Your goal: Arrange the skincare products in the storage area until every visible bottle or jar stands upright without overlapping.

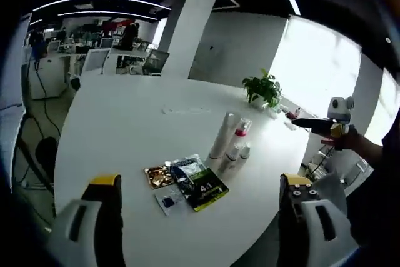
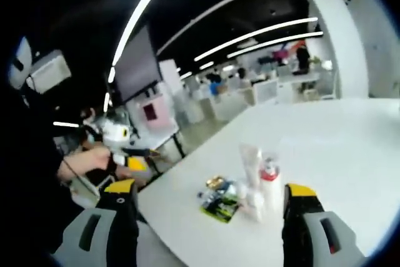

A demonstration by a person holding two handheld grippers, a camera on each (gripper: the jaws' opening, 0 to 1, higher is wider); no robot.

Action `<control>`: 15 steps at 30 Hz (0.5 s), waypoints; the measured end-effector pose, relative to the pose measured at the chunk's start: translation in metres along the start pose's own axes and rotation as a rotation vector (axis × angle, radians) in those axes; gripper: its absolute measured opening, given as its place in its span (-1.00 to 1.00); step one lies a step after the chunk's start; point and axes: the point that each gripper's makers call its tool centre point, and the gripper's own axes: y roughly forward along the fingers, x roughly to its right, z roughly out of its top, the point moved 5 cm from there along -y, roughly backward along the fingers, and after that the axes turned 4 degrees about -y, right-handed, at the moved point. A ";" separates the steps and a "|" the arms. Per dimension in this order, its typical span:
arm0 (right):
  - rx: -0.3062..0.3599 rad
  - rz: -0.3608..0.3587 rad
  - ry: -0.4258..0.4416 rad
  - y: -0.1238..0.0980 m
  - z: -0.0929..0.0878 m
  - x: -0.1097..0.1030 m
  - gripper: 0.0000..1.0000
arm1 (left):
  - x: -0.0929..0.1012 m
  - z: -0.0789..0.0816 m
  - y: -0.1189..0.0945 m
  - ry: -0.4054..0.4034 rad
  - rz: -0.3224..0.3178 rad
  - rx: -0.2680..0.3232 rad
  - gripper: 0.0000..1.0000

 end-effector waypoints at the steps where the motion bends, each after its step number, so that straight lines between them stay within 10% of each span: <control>1: 0.006 0.002 -0.001 -0.003 0.000 0.000 0.99 | 0.004 0.002 -0.006 -0.003 0.005 0.005 0.99; 11: -0.014 -0.053 -0.017 -0.036 -0.011 0.009 0.99 | 0.027 0.016 -0.055 0.127 0.090 0.080 0.99; 15: -0.025 -0.074 -0.058 -0.045 -0.017 0.003 0.99 | 0.029 0.005 -0.067 0.238 0.131 0.016 0.99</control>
